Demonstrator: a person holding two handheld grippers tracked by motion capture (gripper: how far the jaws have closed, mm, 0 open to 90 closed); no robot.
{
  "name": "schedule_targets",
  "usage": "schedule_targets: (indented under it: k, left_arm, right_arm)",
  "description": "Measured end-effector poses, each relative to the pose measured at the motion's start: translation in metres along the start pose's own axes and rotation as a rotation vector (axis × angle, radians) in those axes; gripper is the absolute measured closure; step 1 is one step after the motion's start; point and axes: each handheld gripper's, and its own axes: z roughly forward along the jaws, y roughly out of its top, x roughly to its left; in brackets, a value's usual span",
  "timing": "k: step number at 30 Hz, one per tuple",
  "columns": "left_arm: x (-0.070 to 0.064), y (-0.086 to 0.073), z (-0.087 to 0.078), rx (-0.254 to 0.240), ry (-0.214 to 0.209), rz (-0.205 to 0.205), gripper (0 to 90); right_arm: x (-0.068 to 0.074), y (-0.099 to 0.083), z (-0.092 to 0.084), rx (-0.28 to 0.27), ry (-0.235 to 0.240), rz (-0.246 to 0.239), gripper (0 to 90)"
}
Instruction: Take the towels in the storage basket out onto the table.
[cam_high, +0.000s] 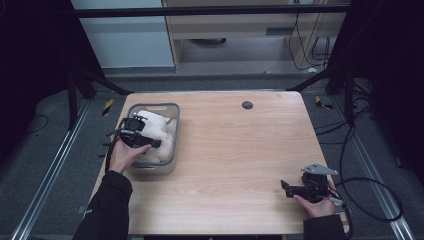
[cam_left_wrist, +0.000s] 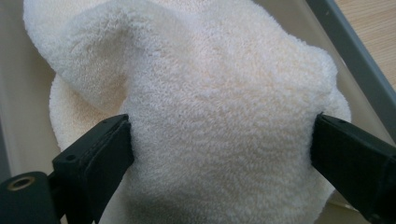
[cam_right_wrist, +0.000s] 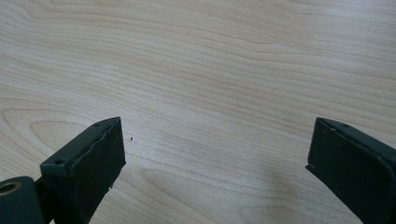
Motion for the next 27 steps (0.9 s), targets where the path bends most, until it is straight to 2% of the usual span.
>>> schedule_targets:
  k: [5,8,11,14,18,23,27]
  left_arm:
    - [-0.002,-0.002,0.002,-0.002,0.007,0.006,4.2]
    - [-0.004,-0.001,0.0,-0.021,0.009,0.004,3.9]
    - [-0.003,-0.001,0.004,-0.006,0.015,0.007,2.1]
    - [0.0,-0.001,0.008,0.004,0.001,-0.017,0.5]
    - [0.002,-0.004,0.016,0.021,0.0,-0.023,1.3]
    - [0.002,-0.004,0.017,0.038,0.006,-0.019,13.7]
    - [0.001,-0.005,0.018,0.049,0.006,-0.025,32.6]
  right_arm:
    - [0.0,0.0,0.002,0.007,-0.002,-0.005,3.4]
    - [0.0,0.0,0.003,0.011,-0.002,-0.015,3.2]
    - [0.0,0.0,0.003,0.02,0.002,-0.009,2.9]
    - [0.001,0.0,0.004,0.028,0.005,-0.009,2.6]
    - [0.001,0.0,0.004,0.03,0.005,-0.009,2.6]
    - [0.001,0.0,0.004,0.032,0.007,-0.009,2.5]
    - [0.001,0.0,0.004,0.033,0.007,-0.009,2.6]
